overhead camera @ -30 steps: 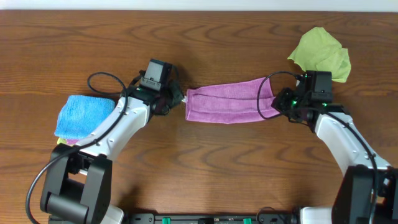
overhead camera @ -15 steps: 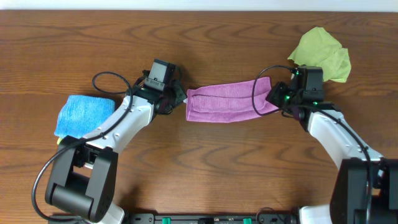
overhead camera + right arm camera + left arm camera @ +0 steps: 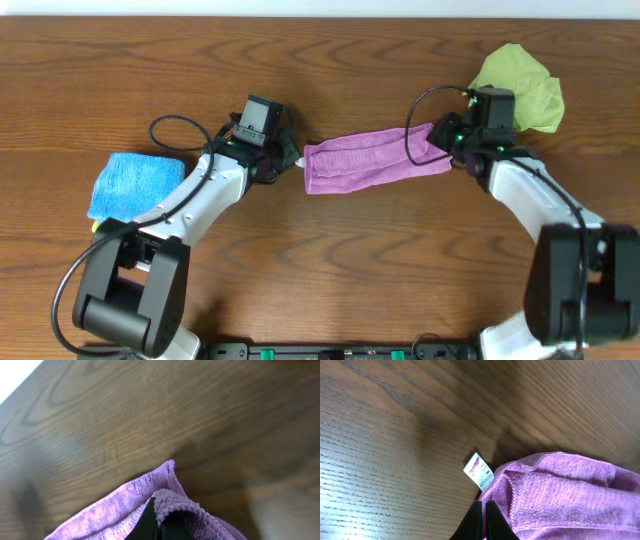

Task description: Fold the cloth

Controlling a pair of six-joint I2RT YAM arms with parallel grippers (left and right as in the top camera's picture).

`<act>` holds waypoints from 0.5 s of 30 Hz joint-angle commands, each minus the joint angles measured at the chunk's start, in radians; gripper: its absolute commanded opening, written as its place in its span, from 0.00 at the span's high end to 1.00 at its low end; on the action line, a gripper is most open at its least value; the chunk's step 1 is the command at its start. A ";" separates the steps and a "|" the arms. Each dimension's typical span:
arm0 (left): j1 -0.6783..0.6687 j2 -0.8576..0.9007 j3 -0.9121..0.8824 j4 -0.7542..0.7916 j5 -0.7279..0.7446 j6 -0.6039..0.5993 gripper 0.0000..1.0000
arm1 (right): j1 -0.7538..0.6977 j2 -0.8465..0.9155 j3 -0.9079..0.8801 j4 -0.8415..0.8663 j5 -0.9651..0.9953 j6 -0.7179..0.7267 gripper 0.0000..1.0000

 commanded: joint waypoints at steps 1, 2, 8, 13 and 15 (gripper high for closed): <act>-0.001 0.007 0.009 -0.004 0.000 0.018 0.94 | 0.022 0.068 0.066 0.000 0.016 0.013 0.99; -0.001 0.007 0.009 -0.005 0.000 0.018 0.94 | 0.026 0.088 0.082 -0.002 0.016 0.013 0.99; 0.000 0.007 0.010 -0.018 0.017 0.026 0.94 | 0.038 0.152 0.122 -0.006 0.050 0.012 0.60; 0.000 0.006 0.010 -0.019 0.044 0.026 0.85 | 0.038 0.152 0.122 -0.019 0.061 0.012 0.41; 0.000 0.006 0.011 -0.019 0.059 0.026 0.67 | 0.038 0.152 0.122 -0.025 0.054 0.012 0.36</act>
